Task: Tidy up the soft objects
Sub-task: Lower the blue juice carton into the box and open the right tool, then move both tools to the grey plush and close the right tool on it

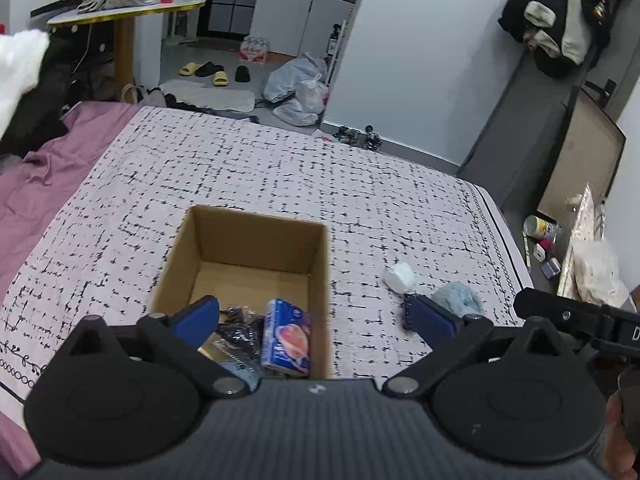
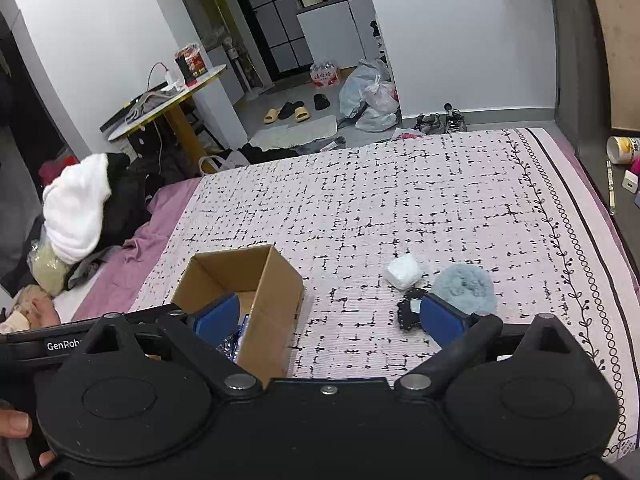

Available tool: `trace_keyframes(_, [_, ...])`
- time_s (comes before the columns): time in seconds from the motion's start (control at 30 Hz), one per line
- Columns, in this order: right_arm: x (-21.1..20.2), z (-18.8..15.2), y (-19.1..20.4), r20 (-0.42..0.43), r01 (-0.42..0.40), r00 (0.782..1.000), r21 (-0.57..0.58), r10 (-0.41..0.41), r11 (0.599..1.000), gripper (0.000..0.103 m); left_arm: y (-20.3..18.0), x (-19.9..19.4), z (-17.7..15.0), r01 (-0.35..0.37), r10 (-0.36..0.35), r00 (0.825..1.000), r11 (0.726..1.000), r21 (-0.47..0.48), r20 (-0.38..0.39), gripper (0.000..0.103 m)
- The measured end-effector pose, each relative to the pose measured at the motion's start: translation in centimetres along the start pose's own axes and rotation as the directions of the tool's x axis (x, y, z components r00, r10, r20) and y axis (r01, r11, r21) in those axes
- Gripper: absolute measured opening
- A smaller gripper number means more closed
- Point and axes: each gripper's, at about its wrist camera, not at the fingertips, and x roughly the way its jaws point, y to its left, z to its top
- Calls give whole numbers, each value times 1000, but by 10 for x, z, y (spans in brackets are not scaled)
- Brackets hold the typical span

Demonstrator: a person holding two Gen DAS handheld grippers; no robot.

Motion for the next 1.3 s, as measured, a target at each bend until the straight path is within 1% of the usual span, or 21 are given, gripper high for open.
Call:
trace_keyframes(0.1, [-4, -1, -15, 7, -6, 1000, 17, 5, 1000, 102, -11, -2, 1, 0, 0, 1000, 1000, -2, 22, 103])
trace_keyframes(0.33, [-15, -8, -54, 17, -7, 1000, 96, 5, 995, 102, -42, 1, 2, 43, -43, 999, 999, 0, 32, 103])
trace_keyframes(0.43, [-19, -10, -72, 19, 8, 1000, 120, -10, 993, 102, -56, 5, 0, 35, -35, 999, 999, 1, 36, 103])
trace_keyframes(0.5, [-20, -13, -83, 26, 16, 999, 134, -19, 991, 102, -64, 8, 0, 44, -43, 999, 999, -1, 31, 103])
trace_keyframes(0.6, [-21, -16, -101, 14, 25, 1000, 174, -28, 984, 102, -76, 14, 0, 49, -49, 999, 999, -8, 18, 103])
trace_keyframes(0.73, [-19, -20, -120, 16, 22, 1000, 208, -26, 978, 102, -90, 21, 1, 15, -15, 1000, 1000, 0, 7, 103])
trace_keyframes(0.83, [-17, -23, -133, 15, 22, 1000, 228, -26, 973, 102, -97, 29, 2, 35, -35, 999, 999, -13, -13, 102])
trace_keyframes(0.93, [-13, -26, -146, 7, 23, 1000, 260, -26, 965, 102, -106, 35, 1, 39, -39, 999, 999, -6, -11, 102])
trace_keyframes(1.07, [-5, -30, -163, -8, 10, 1000, 302, -8, 953, 102, -118, 48, -1, 66, -66, 997, 998, -3, -45, 102])
trace_keyframes(1.2, [4, -34, -177, -11, -20, 1000, 345, 25, 938, 101, -131, 62, -3, 68, -67, 996, 998, 11, -58, 102])
trace_keyframes(1.3, [15, -34, -186, -12, -38, 999, 381, 46, 924, 101, -136, 75, -4, 94, -95, 992, 995, -19, -80, 100])
